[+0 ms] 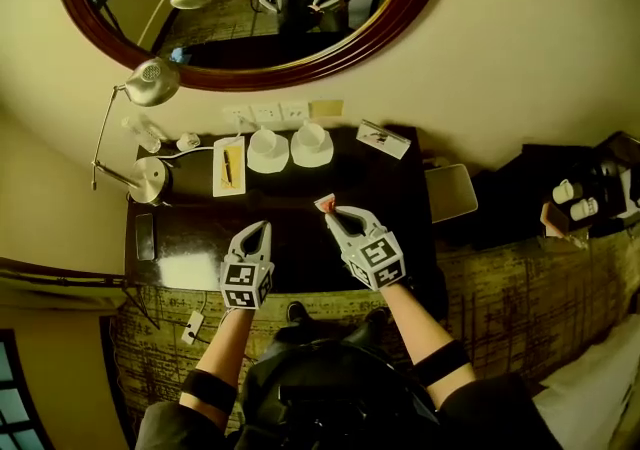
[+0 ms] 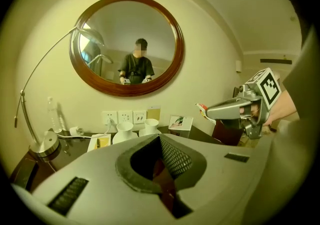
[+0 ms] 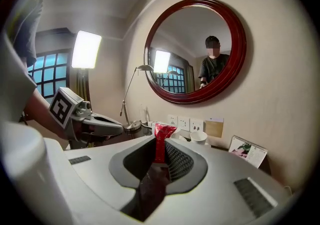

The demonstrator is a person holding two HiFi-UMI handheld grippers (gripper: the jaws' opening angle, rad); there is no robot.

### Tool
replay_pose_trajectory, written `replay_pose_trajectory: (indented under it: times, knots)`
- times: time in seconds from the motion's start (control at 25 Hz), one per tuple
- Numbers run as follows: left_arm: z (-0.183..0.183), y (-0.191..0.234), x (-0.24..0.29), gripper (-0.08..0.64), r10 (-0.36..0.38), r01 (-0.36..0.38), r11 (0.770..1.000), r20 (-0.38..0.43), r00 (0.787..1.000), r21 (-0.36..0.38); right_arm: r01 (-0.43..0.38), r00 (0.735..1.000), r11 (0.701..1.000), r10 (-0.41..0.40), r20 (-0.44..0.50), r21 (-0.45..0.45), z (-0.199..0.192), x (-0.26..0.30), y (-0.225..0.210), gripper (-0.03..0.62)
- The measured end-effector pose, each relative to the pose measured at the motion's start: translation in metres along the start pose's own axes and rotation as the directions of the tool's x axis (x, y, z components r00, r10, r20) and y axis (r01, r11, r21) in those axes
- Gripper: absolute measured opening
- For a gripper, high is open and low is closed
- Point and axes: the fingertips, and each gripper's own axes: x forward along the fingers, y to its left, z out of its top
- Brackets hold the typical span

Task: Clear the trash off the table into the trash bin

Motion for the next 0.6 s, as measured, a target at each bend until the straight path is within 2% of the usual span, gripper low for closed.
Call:
replay_pose_trajectory:
  times: [0.24,0.44,0.6]
  knots:
    - [0.011,-0.010,0.003,0.003,-0.030,0.029,0.999,0.013,0.999,0.026,0.036,0.999,0.999,-0.036,0.012,0.014,-0.001,-0.012,-0.005,0.074]
    - [0.024,-0.050,0.030,0.003,-0.124,0.123,0.990,0.013,0.992,0.075,0.130,0.991,0.991,-0.131,0.013,0.033,-0.009,-0.042,-0.031,0.074]
    - [0.033,-0.110,0.059,0.003,-0.242,0.239,0.963,0.002,0.970,0.127,0.232,0.972,0.970,-0.233,0.009,0.075,-0.028,-0.088,-0.068,0.074]
